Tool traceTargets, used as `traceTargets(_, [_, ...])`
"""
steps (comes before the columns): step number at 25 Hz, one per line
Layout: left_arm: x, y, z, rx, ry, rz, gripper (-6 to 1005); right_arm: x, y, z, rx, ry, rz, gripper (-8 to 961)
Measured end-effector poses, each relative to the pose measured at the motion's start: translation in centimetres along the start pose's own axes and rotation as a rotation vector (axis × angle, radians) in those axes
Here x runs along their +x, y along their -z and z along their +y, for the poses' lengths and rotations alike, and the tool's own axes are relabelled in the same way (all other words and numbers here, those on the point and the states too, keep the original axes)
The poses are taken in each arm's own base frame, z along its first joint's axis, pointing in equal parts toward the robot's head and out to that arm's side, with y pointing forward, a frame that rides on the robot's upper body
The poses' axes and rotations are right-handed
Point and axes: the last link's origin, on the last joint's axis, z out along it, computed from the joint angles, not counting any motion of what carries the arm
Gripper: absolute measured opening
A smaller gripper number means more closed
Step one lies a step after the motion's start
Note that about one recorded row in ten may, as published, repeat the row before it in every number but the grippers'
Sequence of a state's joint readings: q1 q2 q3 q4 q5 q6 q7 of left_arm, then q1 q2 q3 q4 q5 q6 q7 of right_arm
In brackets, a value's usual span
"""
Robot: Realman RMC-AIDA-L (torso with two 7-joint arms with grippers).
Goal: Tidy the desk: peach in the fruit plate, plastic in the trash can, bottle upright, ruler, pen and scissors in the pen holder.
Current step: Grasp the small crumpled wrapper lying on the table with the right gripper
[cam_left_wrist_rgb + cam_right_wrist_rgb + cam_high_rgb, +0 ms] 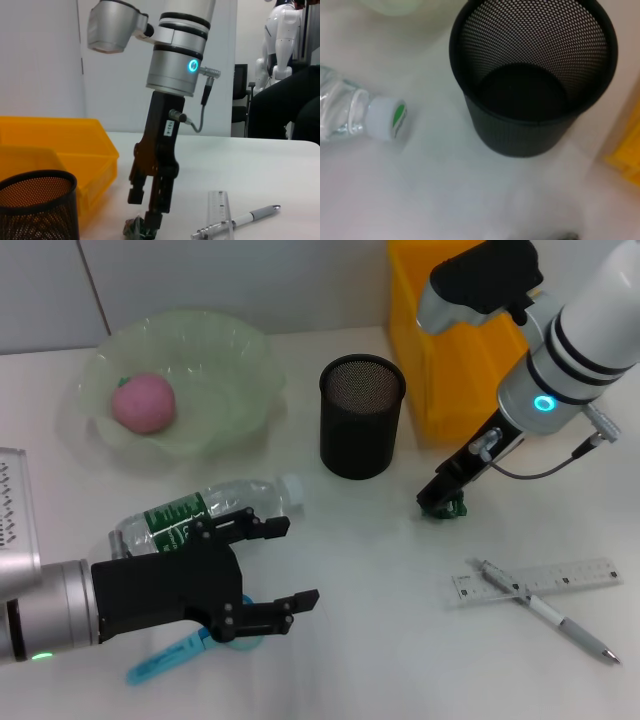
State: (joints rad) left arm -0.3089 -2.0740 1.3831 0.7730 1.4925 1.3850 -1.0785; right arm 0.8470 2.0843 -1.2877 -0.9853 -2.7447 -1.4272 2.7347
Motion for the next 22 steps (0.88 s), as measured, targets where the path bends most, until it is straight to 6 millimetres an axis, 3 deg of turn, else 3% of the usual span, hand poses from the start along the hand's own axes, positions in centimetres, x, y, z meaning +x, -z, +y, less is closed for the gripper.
traceTargets(22, [-0.3,-0.4,0.0,-0.009,0.0,-0.006,833,-0.1,-1.7,0.0,0.004,-0.001,0.022,811])
